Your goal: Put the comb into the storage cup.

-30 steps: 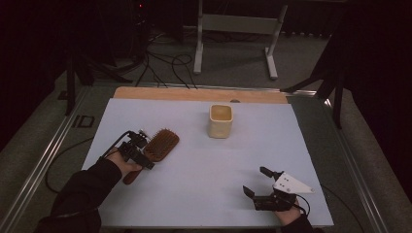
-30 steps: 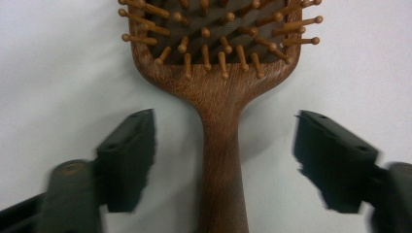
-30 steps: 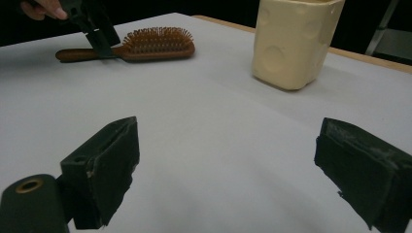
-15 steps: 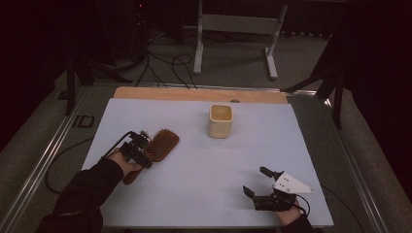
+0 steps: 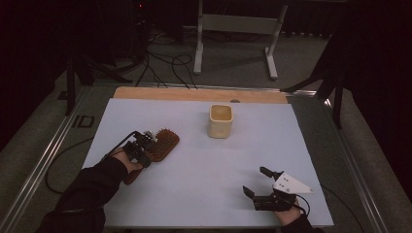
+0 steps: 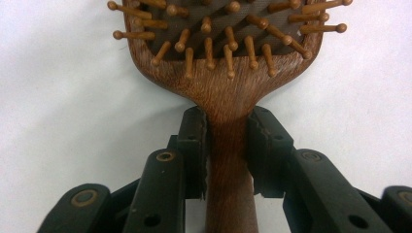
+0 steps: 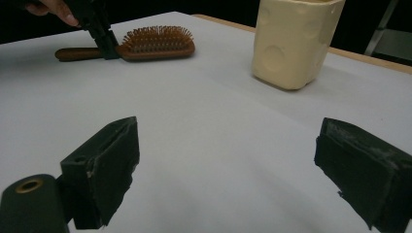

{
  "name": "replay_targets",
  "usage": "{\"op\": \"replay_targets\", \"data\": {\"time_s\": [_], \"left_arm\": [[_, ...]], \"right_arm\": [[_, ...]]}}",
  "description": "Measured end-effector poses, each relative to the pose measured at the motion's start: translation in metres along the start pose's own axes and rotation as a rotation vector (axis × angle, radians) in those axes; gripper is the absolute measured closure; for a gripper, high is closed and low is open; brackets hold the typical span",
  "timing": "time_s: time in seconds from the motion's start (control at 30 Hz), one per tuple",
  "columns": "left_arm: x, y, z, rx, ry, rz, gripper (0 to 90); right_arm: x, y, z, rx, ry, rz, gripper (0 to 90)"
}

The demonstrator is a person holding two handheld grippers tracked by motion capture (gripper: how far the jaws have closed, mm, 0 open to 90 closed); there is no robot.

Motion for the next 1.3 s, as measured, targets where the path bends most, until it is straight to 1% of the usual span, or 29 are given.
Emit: {"op": "replay_targets", "data": {"time_s": [0.1, 0.2, 0.23, 0.3, 0.37, 0.43, 0.47, 0.5, 0.53, 0.57, 0.6, 0.7, 0.73, 0.77, 0.8, 0.87, 0.9, 0.93, 1.0, 1.13, 1.17, 1.23, 1.27, 1.3], "left_arm": [[0.001, 0.0, 0.001, 0.008, 0.005, -0.008, 71.8], [0.005, 0.0, 0.004, 0.033, 0.015, -0.04, 73.2], [0.005, 0.001, 0.005, 0.038, 0.016, -0.044, 73.5], [0.006, 0.001, 0.005, 0.041, 0.02, -0.056, 73.8], [0.008, 0.001, 0.006, 0.044, 0.015, -0.067, 73.9], [0.01, 0.001, 0.007, 0.055, 0.02, -0.09, 74.0], [0.01, 0.001, 0.007, 0.055, 0.02, -0.09, 74.1], [0.012, 0.001, 0.007, 0.055, 0.019, -0.114, 74.1], [0.013, 0.001, 0.007, 0.058, 0.023, -0.129, 74.1], [0.013, 0.002, 0.008, 0.057, 0.018, -0.137, 74.2], [0.014, 0.002, 0.008, 0.059, 0.025, -0.154, 74.2], [0.015, 0.001, 0.007, 0.054, 0.019, -0.175, 74.3], [0.015, 0.002, 0.008, 0.068, 0.019, -0.185, 74.3], [0.015, 0.002, 0.007, 0.077, 0.011, -0.191, 74.3], [0.015, 0.003, 0.006, 0.071, 0.01, -0.198, 74.2], [0.015, 0.005, 0.004, 0.081, 0.0, -0.218, 74.2], [0.015, 0.005, 0.003, 0.075, -0.002, -0.228, 74.2], [0.015, 0.006, 0.002, 0.079, -0.004, -0.23, 74.2], [0.015, 0.009, 0.0, 0.078, -0.012, -0.25, 74.2], [0.017, 0.017, -0.006, 0.1, -0.033, -0.313, 74.2], [0.017, 0.018, -0.007, 0.1, -0.036, -0.33, 74.2], [0.017, 0.022, -0.011, 0.112, -0.051, -0.358, 74.2], [0.017, 0.022, -0.011, 0.112, -0.051, -0.358, 74.2], [0.017, 0.025, -0.015, 0.122, -0.071, -0.377, 74.2]], "right_arm": [[0.0, 0.0, 0.0, -0.002, 0.003, 0.0, 9.0], [0.0, 0.001, 0.0, -0.002, 0.002, -0.003, 9.0], [0.0, 0.0, 0.0, -0.001, -0.001, -0.002, 9.0], [0.0, 0.0, 0.0, -0.002, 0.0, 0.0, 9.0], [0.0, 0.0, 0.0, -0.002, 0.003, 0.001, 9.0], [0.0, 0.0, 0.0, 0.0, 0.005, 0.001, 9.0], [0.0, 0.0, 0.0, 0.0, 0.005, 0.001, 9.0], [0.0, 0.0, 0.0, 0.0, 0.003, 0.0, 9.0], [0.0, 0.0, 0.0, 0.002, -0.003, 0.001, 9.0], [0.0, 0.0, 0.0, 0.002, -0.004, 0.0, 9.0], [0.0, 0.0, 0.0, 0.002, -0.003, 0.002, 9.0], [0.0, 0.0, 0.0, 0.0, 0.0, 0.001, 9.0], [0.0, 0.0, 0.0, 0.001, -0.001, 0.001, 9.0], [0.0, 0.0, 0.0, 0.001, -0.003, 0.003, 9.0], [0.0, 0.0, 0.0, 0.001, -0.005, 0.003, 9.0], [0.0, 0.0, -0.001, 0.001, -0.006, 0.0, 9.0], [0.0, 0.0, -0.001, 0.001, -0.007, 0.0, 9.0], [0.0, 0.0, -0.001, 0.0, -0.008, 0.001, 9.0], [0.0, 0.0, -0.001, 0.001, -0.007, 0.003, 9.0], [0.0, 0.0, -0.001, -0.001, -0.007, -0.001, 9.0], [0.0, 0.0, -0.001, -0.001, -0.008, 0.0, 9.0], [0.0, 0.0, -0.001, -0.002, -0.009, 0.002, 9.0], [0.0, 0.0, -0.001, -0.002, -0.009, 0.002, 9.0], [0.0, 0.0, 0.0, -0.001, -0.006, 0.002, 9.0]]}}
Point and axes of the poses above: each handheld gripper's, and its own axes: y roughly backward along the jaws, x roughly out of its underside, z roughly to its left, the point moved 1 cm from there along -y, roughly forward along the jaws, and after that the axes turned 12 degrees about x, right-handed, at the moved point
